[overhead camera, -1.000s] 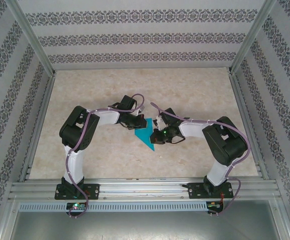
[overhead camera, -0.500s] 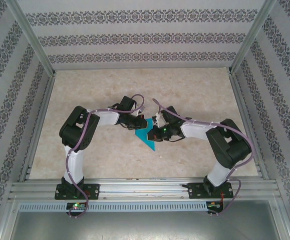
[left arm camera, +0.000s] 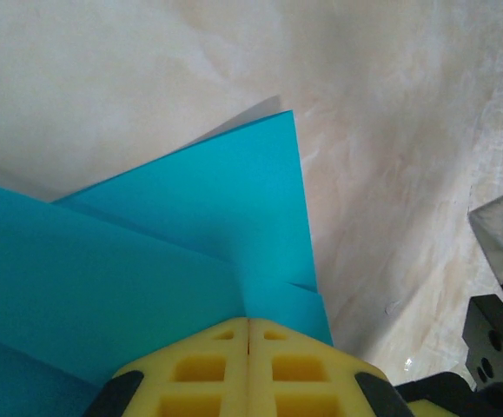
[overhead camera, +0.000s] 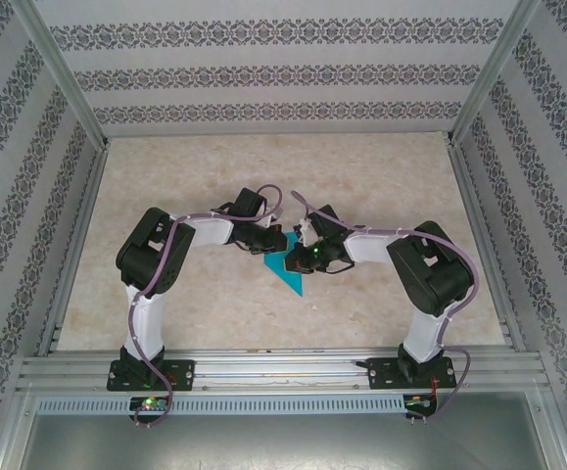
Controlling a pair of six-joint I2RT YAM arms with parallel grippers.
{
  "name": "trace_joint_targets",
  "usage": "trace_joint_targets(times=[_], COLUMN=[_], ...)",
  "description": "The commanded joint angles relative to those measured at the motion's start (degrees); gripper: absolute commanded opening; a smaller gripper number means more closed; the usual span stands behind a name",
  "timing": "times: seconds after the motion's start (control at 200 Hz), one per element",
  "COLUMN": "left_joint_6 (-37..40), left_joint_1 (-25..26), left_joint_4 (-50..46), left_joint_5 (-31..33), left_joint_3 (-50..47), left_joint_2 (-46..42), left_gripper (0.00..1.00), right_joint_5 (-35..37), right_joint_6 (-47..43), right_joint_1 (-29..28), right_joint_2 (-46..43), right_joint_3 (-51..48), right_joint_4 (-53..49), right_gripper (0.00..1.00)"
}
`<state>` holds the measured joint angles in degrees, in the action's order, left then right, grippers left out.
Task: Fold a paper plane with a square sheet of paper (fold left side to right side)
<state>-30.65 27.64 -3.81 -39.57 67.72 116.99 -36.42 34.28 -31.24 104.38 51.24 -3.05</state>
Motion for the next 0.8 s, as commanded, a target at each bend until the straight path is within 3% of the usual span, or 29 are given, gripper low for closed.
trace_joint_targets(times=[0.0,0.794], left_joint_6=[-0.2,-1.1], left_joint_1=[-0.2,-1.7], left_joint_4=[-2.8,-1.3], left_joint_5=[3.7,5.3], left_joint_3=[-1.8,-3.1], left_joint_2=[1.4,2.7], left_gripper=[0.00,0.00], right_joint_5=[1.2,0.2], right_joint_6=[-1.3,0.0], right_joint_1=[-0.1,-1.9], right_joint_2=[0.7,-5.4], right_joint_3=[-1.0,-8.8], right_joint_4=[-1.6,-3.8], right_gripper=[0.00,0.00])
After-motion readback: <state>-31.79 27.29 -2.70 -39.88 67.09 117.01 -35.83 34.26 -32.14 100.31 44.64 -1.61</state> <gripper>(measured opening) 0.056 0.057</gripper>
